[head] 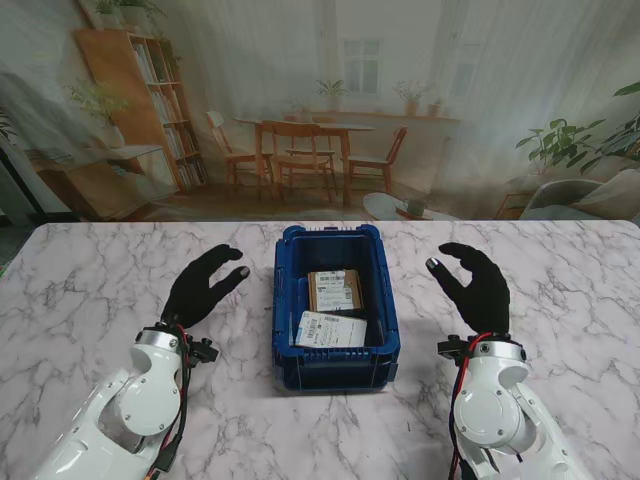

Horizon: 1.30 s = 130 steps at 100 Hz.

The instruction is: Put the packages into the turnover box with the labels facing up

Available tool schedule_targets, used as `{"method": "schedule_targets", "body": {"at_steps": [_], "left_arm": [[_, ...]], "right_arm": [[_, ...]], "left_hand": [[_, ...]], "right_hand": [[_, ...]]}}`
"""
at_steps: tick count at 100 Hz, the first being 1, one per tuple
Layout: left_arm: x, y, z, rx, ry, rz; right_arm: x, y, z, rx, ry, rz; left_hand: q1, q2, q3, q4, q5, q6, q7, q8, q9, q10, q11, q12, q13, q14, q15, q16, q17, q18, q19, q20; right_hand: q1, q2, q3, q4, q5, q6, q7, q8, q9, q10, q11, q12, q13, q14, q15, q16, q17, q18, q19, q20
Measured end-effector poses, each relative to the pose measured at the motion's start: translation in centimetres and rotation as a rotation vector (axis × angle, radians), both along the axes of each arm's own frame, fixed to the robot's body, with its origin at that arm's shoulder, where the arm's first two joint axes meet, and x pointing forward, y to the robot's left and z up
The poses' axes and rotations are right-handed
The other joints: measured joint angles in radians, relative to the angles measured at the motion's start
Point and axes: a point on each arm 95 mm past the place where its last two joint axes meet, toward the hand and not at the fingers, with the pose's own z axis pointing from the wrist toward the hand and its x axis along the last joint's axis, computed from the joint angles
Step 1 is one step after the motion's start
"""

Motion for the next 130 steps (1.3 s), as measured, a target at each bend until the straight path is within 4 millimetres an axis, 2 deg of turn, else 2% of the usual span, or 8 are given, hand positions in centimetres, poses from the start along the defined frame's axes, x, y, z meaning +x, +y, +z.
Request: {"method": "schedule_targets", "body": {"at_steps": [12, 31, 44, 55, 80, 130], "left_arm": [[0.6, 0.0, -1.5, -0.085, 0.130, 0.018], [0.8, 0.0, -2.0, 0.001, 0.161, 0.002], [0.7, 0.6, -2.0, -0.013, 0.153, 0.004], [0.7, 0.9, -1.7, -0.009, 0.124, -0.009], [1.5, 1.2, -1.5, 0.003, 0.113, -0.004], [0.9, 1.5, -0.6, 0.019, 0.060, -0.021]], "right_arm": [[1.0, -0.3, -1.1, -0.005, 0.012, 0.013], [1.4, -0.8, -1.4, 0.074, 0.032, 0.029], [1.4, -0.7, -1.4, 0.051, 0.034, 0.038], [1.7, -0.5, -1.3, 0.057, 0.047, 0.056], [2.7, -0.6, -1.1, 0.051, 0.057, 0.063], [1.3, -0.3, -0.7, 0.058, 0.036, 0.073]], "left_hand": [[0.008, 0.000, 0.000, 0.000, 0.000, 0.014, 0.029, 0.045, 0.000, 0.001, 0.000, 0.000, -0.013, 0.010, 0.000, 0.000, -0.009, 0.001, -0.018, -0.001], [0.009, 0.000, 0.000, 0.000, -0.012, 0.015, 0.022, 0.068, 0.001, 0.001, 0.000, 0.017, -0.011, 0.010, 0.000, 0.000, -0.012, 0.001, -0.019, -0.001], [0.009, 0.001, 0.000, 0.000, -0.055, 0.022, -0.075, 0.001, 0.003, 0.000, 0.000, 0.035, -0.010, 0.011, -0.001, 0.003, -0.012, 0.001, -0.019, 0.000], [0.009, 0.002, 0.000, 0.000, -0.064, 0.022, -0.086, -0.030, 0.012, -0.003, 0.026, 0.066, -0.010, 0.011, -0.001, 0.025, -0.012, 0.002, -0.019, 0.008], [0.009, 0.012, 0.000, 0.000, -0.064, 0.022, -0.086, -0.035, 0.015, -0.003, 0.040, 0.090, -0.010, 0.011, -0.001, 0.037, -0.014, 0.002, -0.019, 0.013], [0.010, 0.012, 0.000, 0.000, -0.063, 0.022, -0.086, -0.035, 0.015, -0.003, 0.040, 0.091, -0.010, 0.011, -0.001, 0.038, -0.018, 0.002, -0.019, 0.013]], "right_hand": [[0.000, 0.000, 0.000, 0.000, 0.000, 0.000, 0.000, 0.000, 0.000, -0.023, -0.004, 0.000, -0.038, -0.016, 0.001, 0.000, -0.031, 0.000, -0.002, -0.025], [0.000, 0.000, 0.000, 0.000, 0.000, 0.000, 0.000, 0.000, 0.000, -0.023, -0.006, -0.001, -0.050, -0.024, 0.002, 0.000, -0.038, 0.000, -0.023, -0.035], [0.000, 0.000, 0.000, 0.000, 0.000, 0.000, 0.000, -0.002, 0.000, -0.023, -0.007, -0.001, -0.050, -0.024, 0.002, 0.000, -0.038, -0.001, -0.029, -0.036], [0.000, 0.000, 0.000, 0.000, 0.000, 0.000, 0.000, -0.009, 0.000, -0.023, -0.007, -0.001, -0.050, -0.024, 0.002, 0.000, -0.038, -0.001, -0.031, -0.036], [0.000, 0.000, 0.000, 0.000, 0.011, 0.000, 0.001, -0.012, 0.000, -0.037, -0.021, -0.001, -0.050, -0.024, 0.002, 0.000, -0.040, -0.001, -0.048, -0.042], [0.000, 0.011, 0.000, 0.000, 0.011, 0.000, 0.001, -0.013, 0.011, -0.037, -0.034, -0.006, -0.050, -0.024, 0.002, -0.008, -0.040, -0.001, -0.061, -0.047]]}}
